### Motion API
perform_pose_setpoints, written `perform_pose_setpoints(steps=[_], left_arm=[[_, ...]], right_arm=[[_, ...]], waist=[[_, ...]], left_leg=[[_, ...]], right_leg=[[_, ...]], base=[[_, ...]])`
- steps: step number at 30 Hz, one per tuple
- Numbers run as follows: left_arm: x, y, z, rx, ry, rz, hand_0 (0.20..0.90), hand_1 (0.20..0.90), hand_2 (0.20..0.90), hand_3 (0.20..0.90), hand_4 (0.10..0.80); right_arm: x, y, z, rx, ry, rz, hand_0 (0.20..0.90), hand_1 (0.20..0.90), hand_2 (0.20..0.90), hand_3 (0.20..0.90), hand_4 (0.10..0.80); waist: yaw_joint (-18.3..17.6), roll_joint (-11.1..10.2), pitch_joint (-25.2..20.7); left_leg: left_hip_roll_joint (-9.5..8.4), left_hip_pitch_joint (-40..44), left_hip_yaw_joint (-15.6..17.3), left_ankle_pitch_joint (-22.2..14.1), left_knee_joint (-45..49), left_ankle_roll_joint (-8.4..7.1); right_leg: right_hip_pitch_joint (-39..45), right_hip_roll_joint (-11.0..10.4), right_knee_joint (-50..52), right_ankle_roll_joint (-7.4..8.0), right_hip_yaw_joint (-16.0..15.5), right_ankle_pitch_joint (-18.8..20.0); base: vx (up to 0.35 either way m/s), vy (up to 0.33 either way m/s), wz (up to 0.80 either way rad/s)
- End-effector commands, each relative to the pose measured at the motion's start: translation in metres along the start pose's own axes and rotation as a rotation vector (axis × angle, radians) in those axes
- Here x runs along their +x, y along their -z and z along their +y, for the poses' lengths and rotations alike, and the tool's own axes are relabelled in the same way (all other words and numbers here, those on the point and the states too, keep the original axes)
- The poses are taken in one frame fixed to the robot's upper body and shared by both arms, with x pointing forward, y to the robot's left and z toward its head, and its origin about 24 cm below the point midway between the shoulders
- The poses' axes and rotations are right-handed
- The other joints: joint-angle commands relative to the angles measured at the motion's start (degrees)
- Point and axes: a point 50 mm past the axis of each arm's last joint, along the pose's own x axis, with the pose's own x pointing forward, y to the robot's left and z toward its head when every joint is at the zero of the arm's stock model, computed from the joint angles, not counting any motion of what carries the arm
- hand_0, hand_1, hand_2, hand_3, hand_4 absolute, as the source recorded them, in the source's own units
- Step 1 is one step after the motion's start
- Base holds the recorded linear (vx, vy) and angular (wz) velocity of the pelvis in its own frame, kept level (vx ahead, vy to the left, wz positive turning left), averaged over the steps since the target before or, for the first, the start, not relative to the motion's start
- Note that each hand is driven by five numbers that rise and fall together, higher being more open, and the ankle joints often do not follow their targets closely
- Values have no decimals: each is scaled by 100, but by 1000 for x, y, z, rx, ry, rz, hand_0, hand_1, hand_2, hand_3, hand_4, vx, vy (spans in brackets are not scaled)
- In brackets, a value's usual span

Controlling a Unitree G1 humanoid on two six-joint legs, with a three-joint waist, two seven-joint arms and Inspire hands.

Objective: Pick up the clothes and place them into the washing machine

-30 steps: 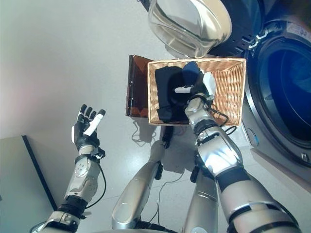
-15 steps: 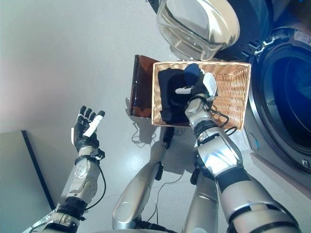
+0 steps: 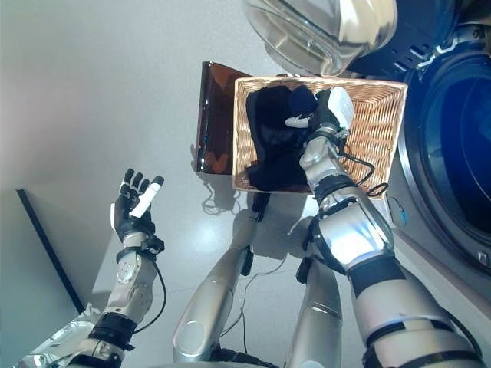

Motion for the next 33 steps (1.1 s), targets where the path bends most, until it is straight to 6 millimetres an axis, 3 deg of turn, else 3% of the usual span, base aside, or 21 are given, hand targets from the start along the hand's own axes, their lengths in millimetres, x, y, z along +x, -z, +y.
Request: perform_pose_setpoints(steps=[1, 8, 13, 18, 26, 33], left_arm=[[13, -46, 9, -18, -28, -200, 900, 900, 900, 900, 800], [12, -49, 14, -6, -37, -215, 900, 900, 900, 900, 800], [13, -44, 18, 7, -45, -191, 900, 900, 900, 900, 800], [14, -41, 23, 8, -53, -177, 900, 900, 900, 900, 800], [9, -30, 29, 14, -61, -129, 900, 900, 900, 900, 800], [4, -20, 34, 16, -75, -90, 900, 900, 900, 900, 800]], right_arm=[[-3, -15, 8, -63, 1, -45, 200, 200, 200, 200, 300], [-1, -17, 1, -51, 31, -52, 200, 200, 200, 200, 300], [6, -23, -14, -16, 75, -62, 200, 200, 200, 200, 300], [6, -32, -22, 190, 110, -106, 200, 200, 200, 200, 300], [-1, -4, -28, 535, 172, -63, 200, 200, 200, 200, 300], [-16, 5, -23, 806, 165, -83, 200, 200, 200, 200, 300]], waist=[[273, -122, 190], [174, -154, 190], [148, -175, 190], [15, -288, 190], [-86, -305, 131], [-165, -259, 0]], left_leg=[[-322, 156, 672, -494, -66, -351], [-334, 299, 726, -532, -60, -339], [-329, 459, 750, -543, -53, -327], [-342, 799, 807, -607, -57, -293], [-353, 1196, 899, -695, -56, -234], [-371, 1340, 959, -750, -12, -191]], right_leg=[[8, -69, -496, 185, 450, 260], [131, -57, -516, 185, 492, 258], [284, -62, -544, 189, 491, 297], [571, -60, -561, 204, 541, 317], [995, -79, -724, 240, 606, 384], [1132, -97, -752, 240, 668, 362]], base=[[0, 0, 0], [-4, 2, 0], [0, 0, 0], [0, 0, 0], [5, 2, -4], [9, 0, -9]])
